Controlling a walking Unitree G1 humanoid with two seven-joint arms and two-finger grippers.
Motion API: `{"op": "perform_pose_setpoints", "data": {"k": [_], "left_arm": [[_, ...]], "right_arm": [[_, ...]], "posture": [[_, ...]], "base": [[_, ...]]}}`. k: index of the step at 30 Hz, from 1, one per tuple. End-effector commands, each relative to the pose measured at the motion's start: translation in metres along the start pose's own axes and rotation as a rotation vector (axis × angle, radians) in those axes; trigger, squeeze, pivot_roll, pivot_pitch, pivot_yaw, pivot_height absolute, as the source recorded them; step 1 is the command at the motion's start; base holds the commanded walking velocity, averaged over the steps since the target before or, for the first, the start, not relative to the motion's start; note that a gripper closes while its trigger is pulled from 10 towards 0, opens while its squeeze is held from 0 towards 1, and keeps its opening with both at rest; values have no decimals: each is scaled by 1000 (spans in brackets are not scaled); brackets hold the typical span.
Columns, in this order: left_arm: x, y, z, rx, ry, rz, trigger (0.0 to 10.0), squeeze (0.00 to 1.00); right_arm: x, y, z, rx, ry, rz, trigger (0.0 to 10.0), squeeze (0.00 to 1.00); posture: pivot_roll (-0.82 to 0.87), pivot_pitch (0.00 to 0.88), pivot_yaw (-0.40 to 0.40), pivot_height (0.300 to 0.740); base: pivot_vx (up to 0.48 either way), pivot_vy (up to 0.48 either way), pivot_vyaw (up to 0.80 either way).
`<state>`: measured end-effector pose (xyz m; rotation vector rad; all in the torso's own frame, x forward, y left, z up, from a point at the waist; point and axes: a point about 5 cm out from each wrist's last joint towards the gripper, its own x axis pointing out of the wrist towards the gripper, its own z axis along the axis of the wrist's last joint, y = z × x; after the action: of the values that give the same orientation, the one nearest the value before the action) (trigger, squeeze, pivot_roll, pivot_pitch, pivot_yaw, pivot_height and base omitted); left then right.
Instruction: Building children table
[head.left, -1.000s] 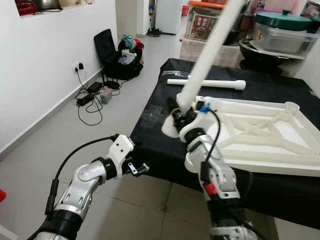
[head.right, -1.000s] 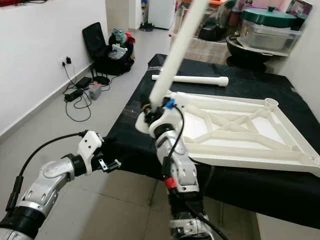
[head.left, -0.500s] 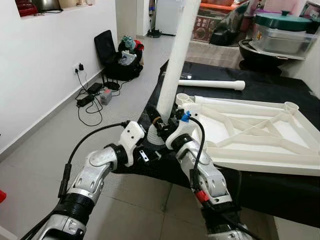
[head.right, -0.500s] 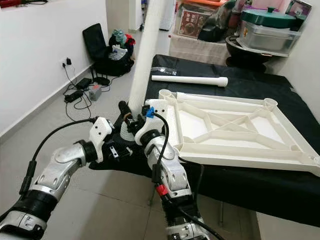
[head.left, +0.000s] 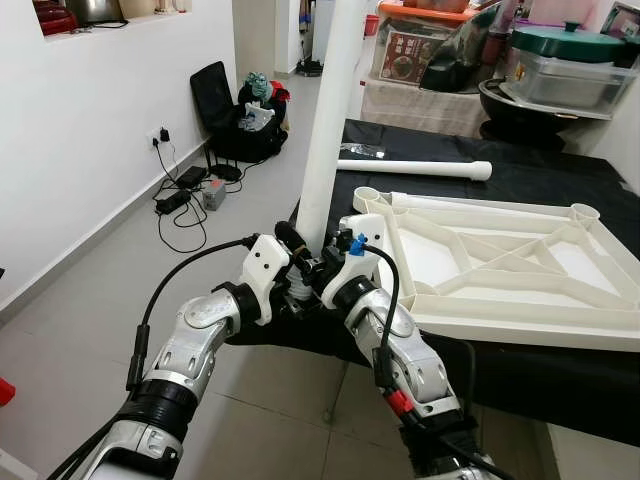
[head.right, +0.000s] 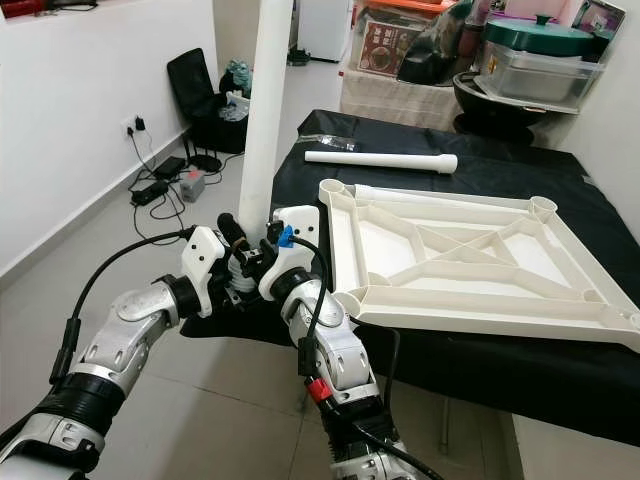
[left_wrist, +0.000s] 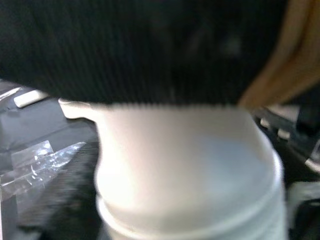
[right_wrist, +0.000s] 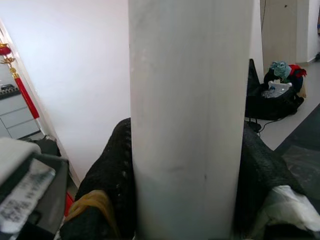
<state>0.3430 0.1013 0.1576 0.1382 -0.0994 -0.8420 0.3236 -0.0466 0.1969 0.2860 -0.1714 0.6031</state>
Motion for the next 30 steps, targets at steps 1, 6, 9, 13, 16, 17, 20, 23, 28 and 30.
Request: {"op": "perform_pose_setpoints", "data": {"k": [1,6,9,13,16,17,20,23,28,30], "left_arm": [[-1,5,6,1,-39,23,0,0],[-5,-1,-1,-12,-47,9,0,0],[-6,-3,-3,-14,-45,4,0,0],[-4,-2,-3,4,-38,1,0,0],[-1,1,-3,45,-18,5,0,0],[-1,1,-4,69,-3,3,0,0],[-1,0,-8,106,28,-12,10000,0],[-4,-1,-13,138,54,-25,10000,0],[-7,-2,-16,147,61,-27,10000,0],[-7,-1,-16,149,59,-27,10000,0]], "right_arm": [[-3,-4,-2,-1,4,-13,0,0],[-4,-9,-1,-4,2,-35,0,0],[-3,-10,1,-7,-1,-41,0,0],[-4,-13,1,-7,-1,-56,0,0],[-4,-14,-2,-6,27,-60,10000,0],[-4,-13,-2,-6,35,-51,10000,0],[-2,-13,1,-21,39,-39,10000,0],[-1,-16,6,-40,33,-36,10000,0],[2,-17,13,-10,9,-11,10000,506],[2,-17,13,-4,8,-7,10000,1000]], "posture": [[40,0,-65,740],[14,0,-59,740],[-6,0,-49,740],[-14,0,-40,740],[-19,0,-31,740],[-20,0,-29,740],[-23,0,-25,740],[-23,0,-24,740],[-12,0,-32,740],[-7,0,-36,740]], "base": [[0,0,0],[0,0,0],[0,0,0],[0,0,0],[0,0,0],[0,0,0],[0,0,0],[0,0,0],[0,0,0],[0,0,0]]}}
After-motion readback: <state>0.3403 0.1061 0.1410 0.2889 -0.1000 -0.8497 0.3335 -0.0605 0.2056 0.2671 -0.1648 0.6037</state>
